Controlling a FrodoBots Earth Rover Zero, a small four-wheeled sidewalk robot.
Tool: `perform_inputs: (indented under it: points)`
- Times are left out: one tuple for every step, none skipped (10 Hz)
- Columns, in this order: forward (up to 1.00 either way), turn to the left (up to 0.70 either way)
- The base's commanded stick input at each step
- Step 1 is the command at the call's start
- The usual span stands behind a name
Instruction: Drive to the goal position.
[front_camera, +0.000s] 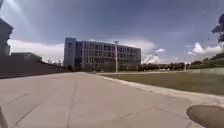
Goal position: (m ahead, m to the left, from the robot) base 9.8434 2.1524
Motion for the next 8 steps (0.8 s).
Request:
perform_inputs:
  points:
    - [0.7,0.0]
    - [0.7,0.0]
    - [0.7,0.09]
    - [0.7,0.24]
    - [0.7,0.35]
    - [0.7,0.35]
    - [0.7,0.27]
    - [0.7,0.0]
